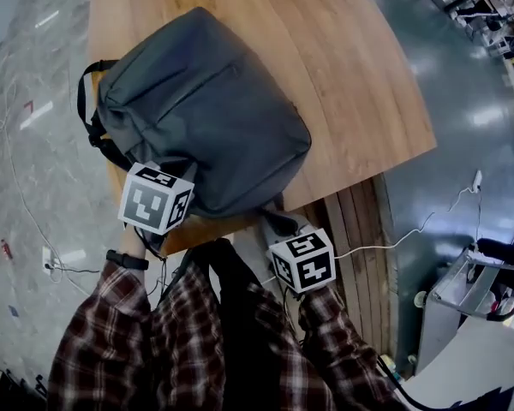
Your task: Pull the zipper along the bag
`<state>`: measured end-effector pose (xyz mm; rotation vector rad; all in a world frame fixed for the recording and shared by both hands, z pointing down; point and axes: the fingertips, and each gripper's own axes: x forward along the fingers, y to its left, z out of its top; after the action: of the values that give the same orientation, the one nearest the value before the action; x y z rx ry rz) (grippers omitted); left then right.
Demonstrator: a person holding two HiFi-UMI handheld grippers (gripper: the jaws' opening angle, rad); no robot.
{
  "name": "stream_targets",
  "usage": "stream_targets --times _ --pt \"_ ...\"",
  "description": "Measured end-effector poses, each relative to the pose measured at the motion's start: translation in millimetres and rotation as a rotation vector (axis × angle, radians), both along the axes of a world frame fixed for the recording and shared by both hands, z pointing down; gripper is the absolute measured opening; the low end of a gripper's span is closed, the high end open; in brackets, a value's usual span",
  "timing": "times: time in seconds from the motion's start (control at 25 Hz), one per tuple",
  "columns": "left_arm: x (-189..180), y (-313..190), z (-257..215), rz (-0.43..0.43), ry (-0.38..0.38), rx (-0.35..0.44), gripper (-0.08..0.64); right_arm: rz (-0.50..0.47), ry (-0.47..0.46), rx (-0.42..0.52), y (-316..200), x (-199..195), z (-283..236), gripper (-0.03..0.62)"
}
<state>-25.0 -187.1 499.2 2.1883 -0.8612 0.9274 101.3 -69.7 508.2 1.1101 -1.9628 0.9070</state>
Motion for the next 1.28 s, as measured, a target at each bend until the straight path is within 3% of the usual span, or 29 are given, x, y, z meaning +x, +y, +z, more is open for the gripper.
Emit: stream_targets --times 0.08,0.16,0.32,0.44,0.68,0.8,1.0,1.28 --pt "-13 -4 -20 -0.098 -0.036 0.053 0.011 -0.040 -0.044 -0.008 7 -33 2 0.017" --pt "-11 -2 -48 -0.138 -0.022 0.127 0.011 -0.086 -0.082 -0.015 13 -63 3 0.017" --pt "20 15 -77 -0.085 0.042 0.196 0.011 -0.184 -0.122 -0.016 24 -114 1 0.017" --pt "24 25 -58 -0.056 -0.009 0.211 0.011 -0.223 -0.112 -0.012 27 -129 2 0.017" --pt "18 43 -13 -0.037 -0.027 0.247 0.011 -0.250 -0.063 -0.008 33 -115 12 0.017" --pt "16 44 -11 -0.038 -0.002 0.246 0.011 -0.254 -0.044 0.007 30 -103 11 0.017" --pt "13 47 -9 -0.049 0.053 0.172 0.011 -0.247 0.003 0.025 23 -69 7 0.017" --pt "14 49 -6 -0.020 0.041 0.196 0.010 -0.208 0.067 0.048 -7 -16 3 0.019"
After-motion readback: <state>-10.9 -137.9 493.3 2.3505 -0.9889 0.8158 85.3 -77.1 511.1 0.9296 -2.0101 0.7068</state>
